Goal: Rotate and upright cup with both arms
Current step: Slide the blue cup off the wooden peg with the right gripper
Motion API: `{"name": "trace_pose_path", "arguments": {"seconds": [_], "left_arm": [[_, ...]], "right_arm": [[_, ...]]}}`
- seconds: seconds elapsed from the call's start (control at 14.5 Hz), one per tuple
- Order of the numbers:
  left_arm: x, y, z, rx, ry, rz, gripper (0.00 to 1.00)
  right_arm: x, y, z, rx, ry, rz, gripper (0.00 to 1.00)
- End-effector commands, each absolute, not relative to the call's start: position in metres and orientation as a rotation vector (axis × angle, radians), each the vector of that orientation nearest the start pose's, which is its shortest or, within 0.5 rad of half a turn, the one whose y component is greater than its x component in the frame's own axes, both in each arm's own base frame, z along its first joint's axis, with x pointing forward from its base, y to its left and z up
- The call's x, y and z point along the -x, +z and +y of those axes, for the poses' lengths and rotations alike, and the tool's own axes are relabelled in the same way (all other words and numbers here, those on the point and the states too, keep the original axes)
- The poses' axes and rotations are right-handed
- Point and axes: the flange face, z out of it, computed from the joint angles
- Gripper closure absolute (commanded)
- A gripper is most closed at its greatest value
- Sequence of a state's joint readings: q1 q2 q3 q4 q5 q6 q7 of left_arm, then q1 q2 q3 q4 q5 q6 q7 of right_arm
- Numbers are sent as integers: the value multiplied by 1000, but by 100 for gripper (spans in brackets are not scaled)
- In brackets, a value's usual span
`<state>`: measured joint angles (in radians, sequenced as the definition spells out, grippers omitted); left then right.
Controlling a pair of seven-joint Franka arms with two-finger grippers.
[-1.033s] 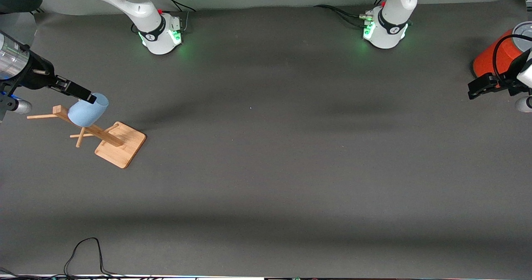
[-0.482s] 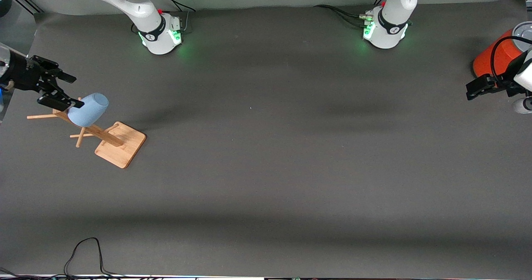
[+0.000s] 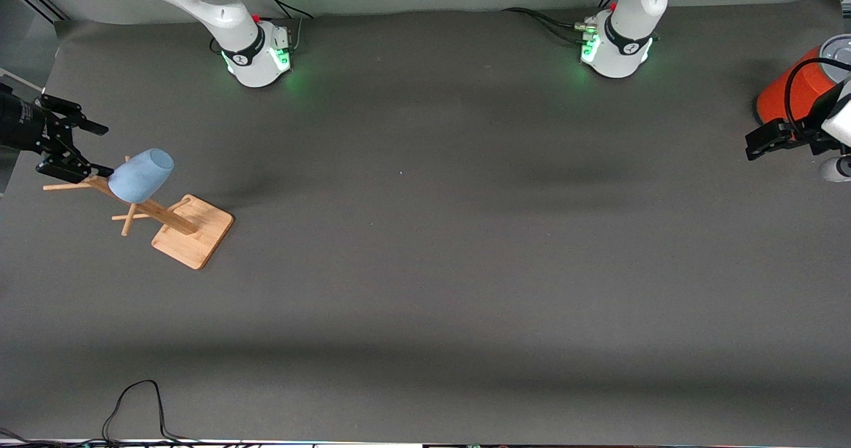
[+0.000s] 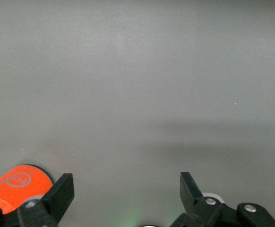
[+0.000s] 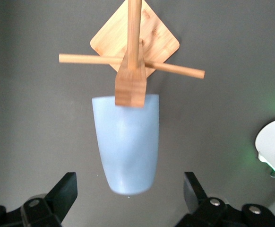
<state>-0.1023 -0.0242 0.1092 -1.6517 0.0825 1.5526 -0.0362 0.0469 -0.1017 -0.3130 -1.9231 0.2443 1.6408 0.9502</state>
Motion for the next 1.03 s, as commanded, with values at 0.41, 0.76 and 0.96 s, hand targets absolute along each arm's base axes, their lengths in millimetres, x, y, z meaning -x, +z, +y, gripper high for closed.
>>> {"name": "trace_pose_path", "arguments": {"seconds": [0.41, 0.76, 0.96], "left_arm": [[-546, 600, 11, 3043, 129, -46, 0], [-546, 599, 11, 3043, 131, -48, 0], [-547, 598, 11, 3042, 133, -46, 0]], "right_arm": [[-500, 473, -116, 2246, 432, 1765, 0], [-500, 450, -113, 2246, 452, 1781, 0], [-505, 442, -113, 2249, 439, 1788, 0]]}}
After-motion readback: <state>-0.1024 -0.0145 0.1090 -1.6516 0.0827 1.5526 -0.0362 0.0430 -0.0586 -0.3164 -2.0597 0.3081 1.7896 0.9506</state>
